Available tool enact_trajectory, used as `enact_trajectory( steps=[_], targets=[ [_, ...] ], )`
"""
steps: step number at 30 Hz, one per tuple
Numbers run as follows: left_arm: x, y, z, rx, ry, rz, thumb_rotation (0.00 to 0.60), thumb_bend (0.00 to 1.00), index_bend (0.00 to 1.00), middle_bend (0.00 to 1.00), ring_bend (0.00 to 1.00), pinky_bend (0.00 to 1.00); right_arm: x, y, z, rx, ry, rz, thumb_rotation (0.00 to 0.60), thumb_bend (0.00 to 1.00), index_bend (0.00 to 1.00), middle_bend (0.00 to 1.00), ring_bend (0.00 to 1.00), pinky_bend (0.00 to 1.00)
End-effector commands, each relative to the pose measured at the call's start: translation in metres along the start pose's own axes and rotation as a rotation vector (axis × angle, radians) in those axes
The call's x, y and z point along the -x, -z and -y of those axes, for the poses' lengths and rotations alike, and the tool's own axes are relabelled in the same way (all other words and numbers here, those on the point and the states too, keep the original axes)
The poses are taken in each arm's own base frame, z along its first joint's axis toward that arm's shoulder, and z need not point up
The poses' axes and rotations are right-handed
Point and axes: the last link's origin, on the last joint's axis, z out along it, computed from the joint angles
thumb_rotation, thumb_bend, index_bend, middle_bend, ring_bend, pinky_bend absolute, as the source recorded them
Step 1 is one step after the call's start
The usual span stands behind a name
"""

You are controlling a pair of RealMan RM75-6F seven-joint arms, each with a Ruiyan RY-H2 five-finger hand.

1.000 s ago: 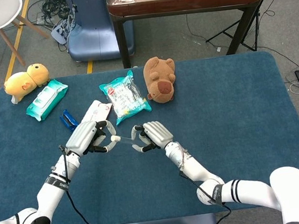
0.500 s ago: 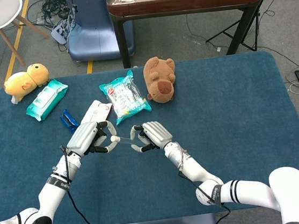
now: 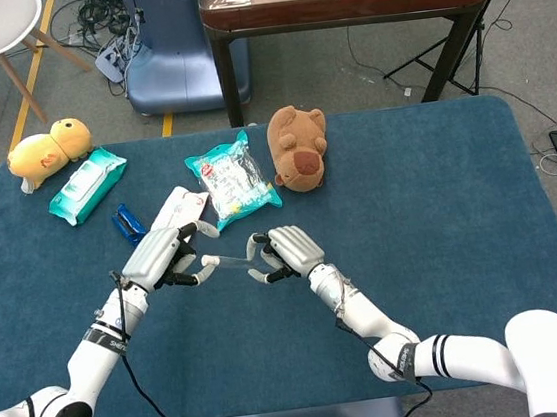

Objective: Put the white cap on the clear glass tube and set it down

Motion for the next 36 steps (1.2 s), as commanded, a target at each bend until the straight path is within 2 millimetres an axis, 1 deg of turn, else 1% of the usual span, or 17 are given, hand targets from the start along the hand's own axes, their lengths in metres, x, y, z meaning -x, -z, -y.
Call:
enact_trajectory(
  steps=[1, 3, 5, 8, 12, 15, 20, 29, 36],
  targets=[
    [-0.003, 0.001, 0.002, -0.005, -0.002, 0.001, 0.6, 0.28, 0.1, 0.98, 0.99, 1.0, -0.005, 0.004, -0.004, 0.009, 0.05, 0.021, 0.6, 0.52, 0.73, 0.92, 0.99, 1.0],
    [-0.007, 0.003, 0.007, -0.017, -0.011, -0.007, 0.6, 0.28, 0.06, 0.95, 0.95, 1.0, -0.011, 0.007, -0.008, 0.018, 0.097, 0.032, 0.6, 0.52, 0.74, 0.92, 0.99, 1.0],
    [-0.009, 0.004, 0.012, -0.032, -0.018, -0.014, 0.6, 0.28, 0.06, 0.93, 0.91, 1.0, -0.017, 0.01, -0.012, 0.029, 0.143, 0.035, 0.6, 0.52, 0.74, 0.92, 0.99, 1.0],
    [-0.012, 0.008, 0.023, -0.064, -0.021, -0.023, 0.6, 0.28, 0.06, 0.91, 0.88, 1.0, -0.027, 0.015, -0.023, 0.062, 0.216, 0.035, 0.6, 0.52, 0.74, 0.92, 0.99, 1.0],
    [-0.015, 0.013, 0.035, -0.095, -0.025, -0.031, 0.6, 0.28, 0.06, 0.89, 0.85, 1.0, -0.031, 0.02, -0.04, 0.111, 0.272, 0.049, 0.6, 0.52, 0.74, 0.92, 0.99, 1.0],
    [-0.018, 0.018, 0.042, -0.111, -0.039, -0.043, 0.6, 0.28, 0.06, 0.88, 0.83, 1.0, -0.027, 0.022, -0.054, 0.142, 0.328, 0.067, 0.6, 0.52, 0.74, 0.92, 0.99, 1.0],
    [-0.018, 0.024, 0.047, -0.123, -0.053, -0.047, 0.6, 0.28, 0.06, 0.88, 0.83, 1.0, -0.014, 0.019, -0.068, 0.168, 0.365, 0.085, 0.6, 0.52, 0.74, 0.92, 0.99, 1.0],
    [-0.013, 0.029, 0.048, -0.121, -0.059, -0.039, 0.6, 0.28, 0.06, 0.88, 0.83, 1.0, 0.004, 0.005, -0.076, 0.179, 0.402, 0.083, 0.6, 0.51, 0.74, 0.91, 0.99, 1.0],
    [-0.01, 0.031, 0.049, -0.118, -0.058, -0.035, 0.6, 0.28, 0.06, 0.88, 0.83, 1.0, 0.011, -0.002, -0.078, 0.197, 0.427, 0.08, 0.6, 0.48, 0.74, 0.9, 0.99, 1.0]
  ],
)
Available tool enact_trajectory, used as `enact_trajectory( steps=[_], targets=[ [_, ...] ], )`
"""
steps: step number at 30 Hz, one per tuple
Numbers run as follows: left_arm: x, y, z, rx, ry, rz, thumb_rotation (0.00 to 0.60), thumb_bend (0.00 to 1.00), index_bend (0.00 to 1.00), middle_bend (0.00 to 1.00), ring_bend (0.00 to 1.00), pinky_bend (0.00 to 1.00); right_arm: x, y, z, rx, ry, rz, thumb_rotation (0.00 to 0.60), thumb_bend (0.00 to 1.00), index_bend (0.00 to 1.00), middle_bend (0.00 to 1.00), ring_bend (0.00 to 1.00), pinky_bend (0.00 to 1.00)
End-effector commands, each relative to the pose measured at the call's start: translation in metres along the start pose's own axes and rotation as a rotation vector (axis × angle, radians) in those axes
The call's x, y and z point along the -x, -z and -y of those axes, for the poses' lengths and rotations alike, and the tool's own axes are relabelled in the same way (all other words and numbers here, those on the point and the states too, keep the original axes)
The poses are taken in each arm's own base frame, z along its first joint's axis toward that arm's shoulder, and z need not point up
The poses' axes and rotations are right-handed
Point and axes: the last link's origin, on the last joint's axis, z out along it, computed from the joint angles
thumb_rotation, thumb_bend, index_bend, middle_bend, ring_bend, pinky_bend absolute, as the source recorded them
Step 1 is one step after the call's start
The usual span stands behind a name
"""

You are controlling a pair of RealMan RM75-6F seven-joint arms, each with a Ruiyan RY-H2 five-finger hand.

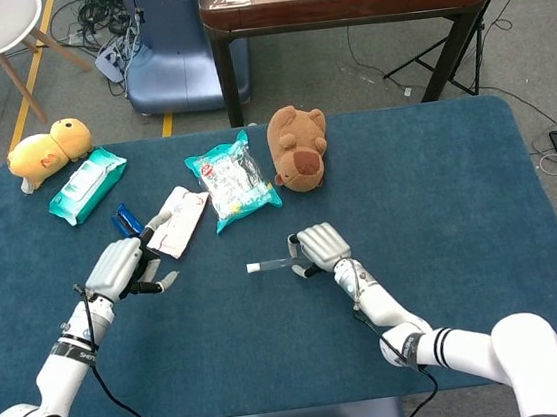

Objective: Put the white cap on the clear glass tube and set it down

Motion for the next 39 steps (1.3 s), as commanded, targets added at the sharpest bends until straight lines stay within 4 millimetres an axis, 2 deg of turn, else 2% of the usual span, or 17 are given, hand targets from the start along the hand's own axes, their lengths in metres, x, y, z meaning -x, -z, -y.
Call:
enact_trajectory(
  steps=[1, 8, 16, 19, 23, 27, 31, 35, 39],
  targets=[
    [0.0, 0.001, 0.001, 0.0, 0.001, -0.001, 0.6, 0.28, 0.06, 0.88, 0.83, 1.0, 0.002, -0.002, 0.001, 0.006, 0.008, 0.002, 0.6, 0.47, 0.73, 0.9, 0.99, 1.0],
    [0.002, 0.002, 0.003, -0.005, 0.004, 0.005, 0.6, 0.28, 0.06, 0.88, 0.83, 1.0, 0.005, -0.004, 0.003, 0.017, 0.032, 0.013, 0.6, 0.39, 0.61, 0.88, 0.98, 1.0],
    [0.002, 0.002, 0.004, -0.003, 0.008, -0.001, 0.6, 0.28, 0.06, 0.88, 0.83, 1.0, 0.006, -0.004, 0.005, 0.031, 0.057, 0.016, 0.6, 0.21, 0.43, 0.88, 0.98, 1.0],
    [0.002, 0.002, 0.003, -0.002, 0.008, -0.002, 0.6, 0.28, 0.06, 0.88, 0.83, 1.0, 0.005, -0.004, 0.007, 0.031, 0.057, 0.019, 0.6, 0.18, 0.37, 0.88, 0.97, 1.0],
    [0.001, 0.003, 0.004, 0.0, 0.01, -0.011, 0.6, 0.28, 0.06, 0.88, 0.83, 0.99, 0.0, -0.003, 0.008, 0.033, 0.05, 0.006, 0.6, 0.16, 0.35, 0.88, 0.97, 1.0],
    [-0.006, 0.004, 0.008, -0.012, 0.002, -0.031, 0.6, 0.28, 0.06, 0.88, 0.83, 0.99, -0.023, 0.002, 0.005, 0.034, -0.001, -0.051, 0.6, 0.15, 0.34, 0.87, 0.97, 1.0],
    [-0.015, 0.009, 0.02, -0.053, -0.021, -0.045, 0.6, 0.28, 0.06, 0.87, 0.82, 0.98, -0.058, 0.021, -0.011, 0.046, -0.02, -0.131, 0.6, 0.15, 0.34, 0.86, 0.96, 1.0],
    [-0.025, 0.018, 0.037, -0.109, -0.071, -0.078, 0.6, 0.28, 0.1, 0.82, 0.77, 0.92, -0.09, 0.051, -0.035, 0.082, -0.003, -0.199, 0.6, 0.15, 0.34, 0.83, 0.92, 1.0],
    [-0.033, 0.031, 0.058, -0.169, -0.158, -0.136, 0.6, 0.28, 0.16, 0.72, 0.68, 0.82, -0.115, 0.092, -0.064, 0.138, 0.045, -0.235, 0.6, 0.23, 0.35, 0.76, 0.83, 0.97]
  ],
)
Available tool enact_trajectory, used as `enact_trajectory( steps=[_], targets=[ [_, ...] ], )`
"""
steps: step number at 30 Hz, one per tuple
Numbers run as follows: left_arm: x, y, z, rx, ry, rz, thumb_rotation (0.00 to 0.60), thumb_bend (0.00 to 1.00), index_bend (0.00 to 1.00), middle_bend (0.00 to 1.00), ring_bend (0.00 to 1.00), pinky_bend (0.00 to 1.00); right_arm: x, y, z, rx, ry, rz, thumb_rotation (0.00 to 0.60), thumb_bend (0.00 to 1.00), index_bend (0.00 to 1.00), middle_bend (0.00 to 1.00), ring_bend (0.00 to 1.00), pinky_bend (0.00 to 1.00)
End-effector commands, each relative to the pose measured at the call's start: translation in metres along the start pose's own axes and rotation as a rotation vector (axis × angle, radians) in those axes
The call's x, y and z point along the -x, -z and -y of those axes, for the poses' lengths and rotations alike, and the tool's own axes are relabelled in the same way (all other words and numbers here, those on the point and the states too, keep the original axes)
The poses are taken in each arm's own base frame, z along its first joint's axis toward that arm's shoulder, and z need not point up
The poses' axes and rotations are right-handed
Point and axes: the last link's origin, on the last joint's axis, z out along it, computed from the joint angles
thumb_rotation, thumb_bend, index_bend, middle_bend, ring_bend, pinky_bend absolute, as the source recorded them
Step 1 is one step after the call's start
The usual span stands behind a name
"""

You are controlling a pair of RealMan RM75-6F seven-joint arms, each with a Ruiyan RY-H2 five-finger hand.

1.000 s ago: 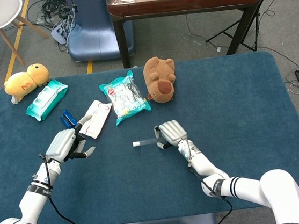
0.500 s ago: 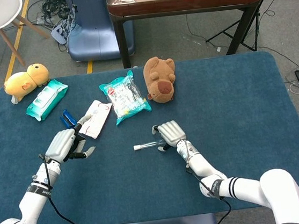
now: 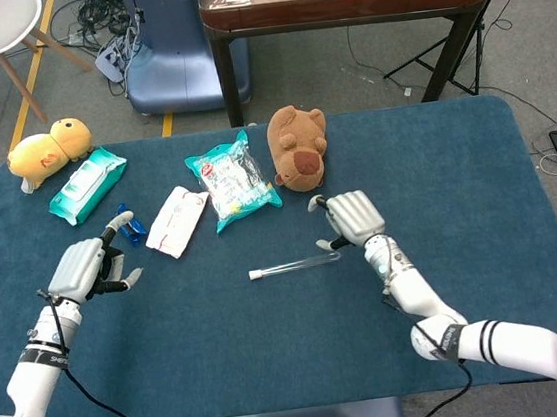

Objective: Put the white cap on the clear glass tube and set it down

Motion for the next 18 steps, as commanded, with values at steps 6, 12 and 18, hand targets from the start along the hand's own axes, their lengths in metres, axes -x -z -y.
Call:
enact_trajectory(
  steps=[6, 12, 18],
  targets=[
    [-0.01, 0.031, 0.048, -0.129, -0.164, -0.119, 0.6, 0.28, 0.2, 0.55, 0.53, 0.64, -0.057, 0.092, -0.08, 0.156, 0.068, -0.083, 0.6, 0.29, 0.39, 0.6, 0.61, 0.76],
    [-0.007, 0.062, 0.066, -0.176, -0.268, -0.2, 0.6, 0.28, 0.2, 0.47, 0.45, 0.56, -0.064, 0.149, -0.114, 0.214, 0.082, -0.141, 0.6, 0.29, 0.39, 0.56, 0.55, 0.68],
    [0.003, 0.092, 0.066, -0.191, -0.307, -0.245, 0.6, 0.28, 0.2, 0.47, 0.45, 0.54, -0.06, 0.193, -0.13, 0.246, 0.086, -0.176, 0.6, 0.29, 0.42, 0.56, 0.55, 0.68]
  ],
)
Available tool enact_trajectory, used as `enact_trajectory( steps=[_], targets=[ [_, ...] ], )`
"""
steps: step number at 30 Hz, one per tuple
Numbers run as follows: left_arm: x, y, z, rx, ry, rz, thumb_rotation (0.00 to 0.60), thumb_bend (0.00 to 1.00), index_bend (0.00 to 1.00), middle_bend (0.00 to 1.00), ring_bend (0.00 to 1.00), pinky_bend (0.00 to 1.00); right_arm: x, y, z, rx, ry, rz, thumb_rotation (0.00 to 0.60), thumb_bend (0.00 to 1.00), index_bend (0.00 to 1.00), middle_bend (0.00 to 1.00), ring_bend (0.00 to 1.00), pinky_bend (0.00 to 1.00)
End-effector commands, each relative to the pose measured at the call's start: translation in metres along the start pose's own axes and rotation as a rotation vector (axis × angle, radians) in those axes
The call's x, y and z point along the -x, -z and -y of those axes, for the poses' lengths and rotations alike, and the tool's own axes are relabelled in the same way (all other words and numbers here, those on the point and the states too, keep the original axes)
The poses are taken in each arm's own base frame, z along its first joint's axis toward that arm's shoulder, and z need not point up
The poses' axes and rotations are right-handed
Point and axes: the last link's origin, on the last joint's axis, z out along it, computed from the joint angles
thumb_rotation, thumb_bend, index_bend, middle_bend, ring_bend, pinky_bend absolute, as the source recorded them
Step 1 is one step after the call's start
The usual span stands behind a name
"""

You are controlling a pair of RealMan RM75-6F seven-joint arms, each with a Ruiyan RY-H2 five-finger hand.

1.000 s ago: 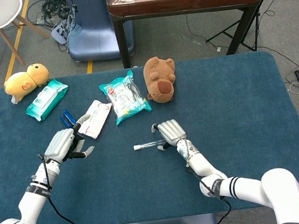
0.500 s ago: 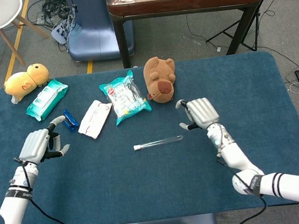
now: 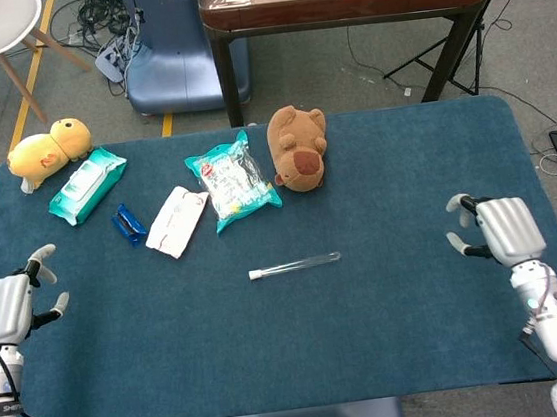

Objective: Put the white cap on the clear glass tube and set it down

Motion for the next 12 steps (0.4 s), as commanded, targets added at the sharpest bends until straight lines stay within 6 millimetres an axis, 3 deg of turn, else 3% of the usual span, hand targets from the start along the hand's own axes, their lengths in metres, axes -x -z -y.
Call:
enact_trajectory(
  steps=[1, 6, 12],
  targets=[
    [0.006, 0.023, 0.0, -0.007, -0.019, -0.012, 0.6, 0.28, 0.2, 0.47, 0.45, 0.54, 0.0, 0.025, -0.013, 0.012, 0.001, -0.01, 0.6, 0.29, 0.43, 0.56, 0.55, 0.68],
    [0.011, 0.044, -0.005, -0.007, -0.05, -0.009, 0.6, 0.28, 0.2, 0.47, 0.45, 0.53, 0.004, 0.047, -0.019, 0.026, -0.003, -0.017, 0.6, 0.29, 0.44, 0.56, 0.55, 0.68],
    [0.018, 0.055, -0.01, 0.0, -0.064, -0.008, 0.6, 0.28, 0.2, 0.47, 0.45, 0.53, 0.009, 0.056, -0.022, 0.035, -0.008, -0.019, 0.6, 0.29, 0.44, 0.56, 0.55, 0.68]
  ],
)
